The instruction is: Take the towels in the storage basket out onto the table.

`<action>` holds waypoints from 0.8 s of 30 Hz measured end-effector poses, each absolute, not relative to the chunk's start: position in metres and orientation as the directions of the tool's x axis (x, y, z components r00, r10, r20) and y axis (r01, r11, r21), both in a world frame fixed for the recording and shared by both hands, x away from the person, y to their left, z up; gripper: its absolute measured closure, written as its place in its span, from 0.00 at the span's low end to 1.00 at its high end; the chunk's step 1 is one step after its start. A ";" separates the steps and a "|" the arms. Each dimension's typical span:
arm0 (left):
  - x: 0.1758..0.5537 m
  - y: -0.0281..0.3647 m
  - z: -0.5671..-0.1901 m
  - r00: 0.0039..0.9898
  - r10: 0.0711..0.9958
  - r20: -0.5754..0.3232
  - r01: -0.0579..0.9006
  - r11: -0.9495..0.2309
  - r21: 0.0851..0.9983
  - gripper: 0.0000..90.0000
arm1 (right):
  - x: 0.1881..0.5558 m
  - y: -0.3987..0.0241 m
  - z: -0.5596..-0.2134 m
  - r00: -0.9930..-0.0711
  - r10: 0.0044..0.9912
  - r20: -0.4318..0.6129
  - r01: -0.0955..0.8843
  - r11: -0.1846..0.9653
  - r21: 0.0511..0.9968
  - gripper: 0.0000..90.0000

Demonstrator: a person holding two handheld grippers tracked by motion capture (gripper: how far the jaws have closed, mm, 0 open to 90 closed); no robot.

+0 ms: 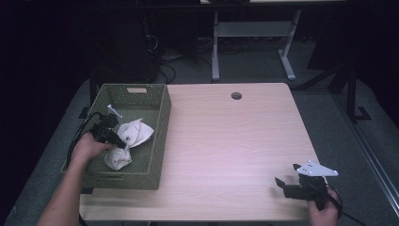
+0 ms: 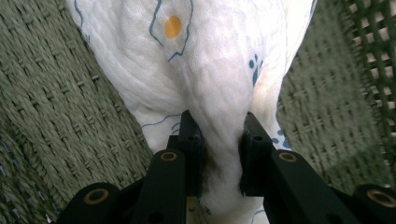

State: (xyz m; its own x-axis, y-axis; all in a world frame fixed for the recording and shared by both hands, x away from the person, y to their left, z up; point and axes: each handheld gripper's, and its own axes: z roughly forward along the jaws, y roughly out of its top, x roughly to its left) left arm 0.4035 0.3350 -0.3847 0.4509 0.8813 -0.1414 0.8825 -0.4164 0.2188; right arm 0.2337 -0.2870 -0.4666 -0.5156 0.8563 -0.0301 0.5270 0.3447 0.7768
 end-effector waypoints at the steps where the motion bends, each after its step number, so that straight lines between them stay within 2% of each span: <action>1: 0.403 0.335 -0.383 0.453 0.879 -0.148 0.881 -0.415 0.229 0.83 | 0.234 -0.287 -0.466 -0.515 0.857 -0.031 0.526 0.345 0.778 0.16; 12: 0.389 0.340 -0.361 0.477 0.848 -0.230 0.853 -0.383 0.355 0.83 | 0.234 -0.287 -0.464 -0.510 0.859 -0.036 0.524 0.344 0.779 0.16; 24: 0.385 0.344 -0.352 0.473 0.829 -0.299 0.845 -0.332 0.418 0.83 | 0.233 -0.291 -0.463 -0.488 0.873 -0.009 0.532 0.306 0.790 0.16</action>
State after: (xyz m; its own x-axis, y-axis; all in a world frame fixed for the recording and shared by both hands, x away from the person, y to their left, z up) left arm 0.3851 0.3440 -0.3520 0.4735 0.8286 -0.2986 0.8453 -0.3323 0.4183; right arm 0.2333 -0.2905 -0.4630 -0.4883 0.8726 -0.0086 0.5322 0.3056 0.7896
